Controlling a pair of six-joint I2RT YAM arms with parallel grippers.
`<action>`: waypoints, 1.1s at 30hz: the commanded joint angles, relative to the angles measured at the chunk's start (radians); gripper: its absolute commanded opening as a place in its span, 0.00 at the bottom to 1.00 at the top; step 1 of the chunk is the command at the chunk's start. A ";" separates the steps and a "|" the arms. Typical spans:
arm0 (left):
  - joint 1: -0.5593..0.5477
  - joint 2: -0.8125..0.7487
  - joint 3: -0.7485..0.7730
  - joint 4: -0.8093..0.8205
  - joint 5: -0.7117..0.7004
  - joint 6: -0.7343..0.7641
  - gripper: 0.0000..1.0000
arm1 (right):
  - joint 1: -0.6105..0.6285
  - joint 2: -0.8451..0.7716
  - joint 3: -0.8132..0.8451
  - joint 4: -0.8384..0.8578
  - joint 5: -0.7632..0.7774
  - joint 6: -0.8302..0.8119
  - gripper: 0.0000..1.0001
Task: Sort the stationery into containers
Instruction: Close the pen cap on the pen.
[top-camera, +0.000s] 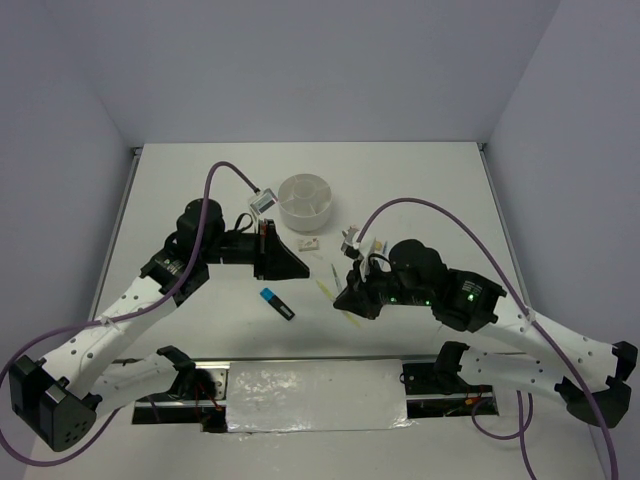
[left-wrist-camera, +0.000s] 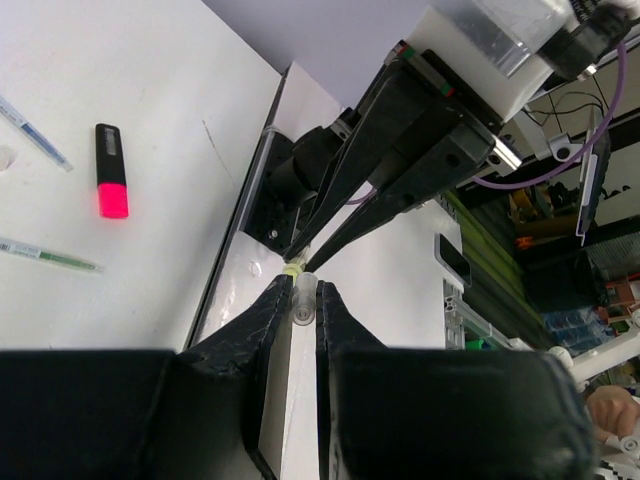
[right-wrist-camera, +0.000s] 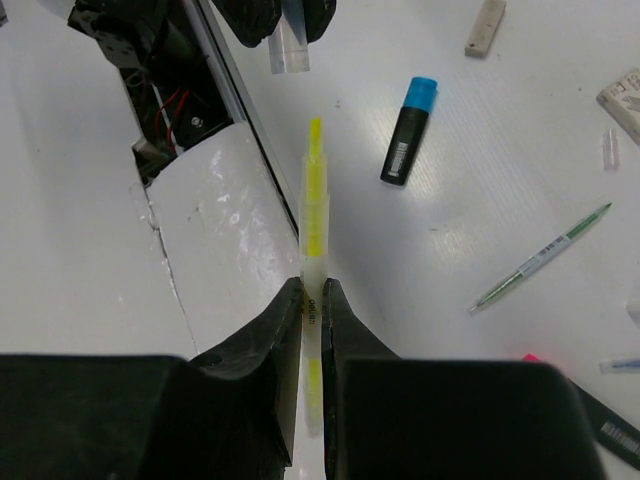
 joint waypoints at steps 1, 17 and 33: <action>0.005 -0.022 0.023 0.074 0.050 -0.004 0.00 | 0.013 0.005 0.053 0.003 -0.021 -0.024 0.00; 0.004 -0.002 -0.010 0.094 0.054 0.005 0.00 | 0.018 0.020 0.085 0.003 -0.012 -0.026 0.00; 0.004 -0.004 -0.036 0.112 0.060 0.010 0.00 | 0.018 0.017 0.086 0.010 0.010 -0.023 0.00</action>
